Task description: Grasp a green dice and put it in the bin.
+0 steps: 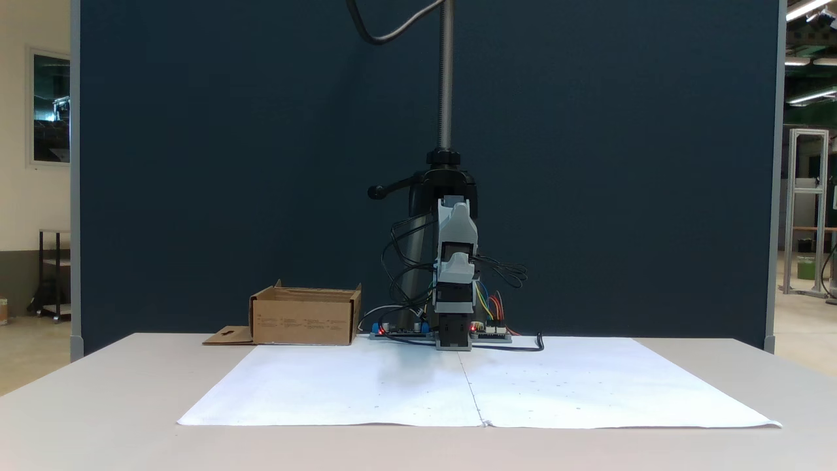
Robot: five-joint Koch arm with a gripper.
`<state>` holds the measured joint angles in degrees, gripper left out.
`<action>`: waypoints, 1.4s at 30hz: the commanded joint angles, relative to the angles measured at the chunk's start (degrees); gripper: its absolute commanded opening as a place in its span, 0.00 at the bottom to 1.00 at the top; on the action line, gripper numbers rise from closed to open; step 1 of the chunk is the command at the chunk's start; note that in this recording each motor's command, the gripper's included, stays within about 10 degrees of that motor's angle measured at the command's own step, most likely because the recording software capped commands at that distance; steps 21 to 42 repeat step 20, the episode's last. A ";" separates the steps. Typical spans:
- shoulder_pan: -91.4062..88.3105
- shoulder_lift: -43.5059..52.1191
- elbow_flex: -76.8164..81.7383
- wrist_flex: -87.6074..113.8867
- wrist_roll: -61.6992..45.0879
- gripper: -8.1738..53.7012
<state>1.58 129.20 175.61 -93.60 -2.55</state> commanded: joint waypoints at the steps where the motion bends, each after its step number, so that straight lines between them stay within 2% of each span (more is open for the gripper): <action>1: 0.62 6.42 3.60 -4.48 -2.99 0.85; 42: -0.18 6.42 3.52 -3.87 -2.72 0.86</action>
